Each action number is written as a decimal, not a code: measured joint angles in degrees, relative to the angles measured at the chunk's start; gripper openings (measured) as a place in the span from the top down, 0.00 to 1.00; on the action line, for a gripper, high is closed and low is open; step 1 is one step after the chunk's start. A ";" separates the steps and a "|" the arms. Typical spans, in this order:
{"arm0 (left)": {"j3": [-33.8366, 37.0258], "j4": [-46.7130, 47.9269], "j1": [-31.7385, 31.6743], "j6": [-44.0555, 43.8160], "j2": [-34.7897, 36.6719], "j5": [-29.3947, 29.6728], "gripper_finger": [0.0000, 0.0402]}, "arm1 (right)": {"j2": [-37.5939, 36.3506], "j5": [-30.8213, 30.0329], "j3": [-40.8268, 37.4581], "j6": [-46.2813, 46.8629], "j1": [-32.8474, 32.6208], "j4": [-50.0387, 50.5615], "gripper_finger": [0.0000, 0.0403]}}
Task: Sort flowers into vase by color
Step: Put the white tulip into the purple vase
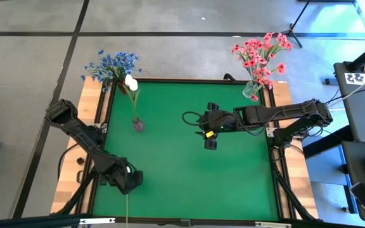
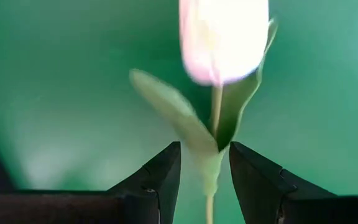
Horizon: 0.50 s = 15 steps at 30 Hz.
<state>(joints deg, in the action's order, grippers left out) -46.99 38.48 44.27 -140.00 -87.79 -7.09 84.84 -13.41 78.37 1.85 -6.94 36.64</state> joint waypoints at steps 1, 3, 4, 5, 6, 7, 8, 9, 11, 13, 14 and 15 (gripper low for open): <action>0.50 -0.68 0.00 -0.06 0.00 1.12 0.67 | 0.00 0.00 0.00 0.00 0.00 -0.03 0.47; 1.06 -1.50 0.00 -0.47 0.00 3.33 0.67 | 0.00 0.00 0.00 0.00 0.00 -0.06 0.47; 1.16 -1.74 -0.13 -0.46 0.00 3.84 0.67 | 0.00 0.00 0.00 0.02 -0.02 -0.06 0.47; 1.37 -1.75 -0.33 -0.46 0.04 3.93 0.67 | 0.00 0.00 0.00 0.33 -0.02 -0.08 0.47; 1.72 -1.72 -0.46 -0.48 0.04 4.05 0.67 | 0.00 0.02 0.00 0.71 -0.02 -0.08 0.47; 2.11 -1.66 -0.48 -0.52 0.04 4.09 0.67 | 0.00 0.02 0.00 0.98 -0.02 -0.08 0.47; 2.55 -1.67 -0.50 -0.50 0.04 4.18 0.67 | 0.00 0.02 0.00 1.02 -0.02 -0.08 0.47; 3.03 -1.71 -0.49 -0.48 0.04 4.52 0.67 | 0.00 0.01 0.00 1.03 -0.02 -0.08 0.47; 4.06 -1.85 -0.42 -0.46 0.04 5.76 0.67 | 0.00 0.02 0.00 1.05 -0.02 -0.08 0.47; 4.78 -2.41 -0.17 -0.47 0.23 6.66 0.67 | 0.00 0.02 0.00 1.07 -0.02 -0.09 0.47; 4.98 -2.52 -0.13 -0.31 0.29 7.13 0.67 | 0.00 0.02 0.00 1.07 -0.02 -0.08 0.47; 5.10 -2.52 -0.13 0.48 0.31 7.61 0.67 | 0.00 0.00 0.00 1.07 -0.02 -0.08 0.47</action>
<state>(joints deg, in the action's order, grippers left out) -41.89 35.97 44.14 -139.52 -87.48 0.52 84.84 -13.41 78.37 2.92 -6.96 36.56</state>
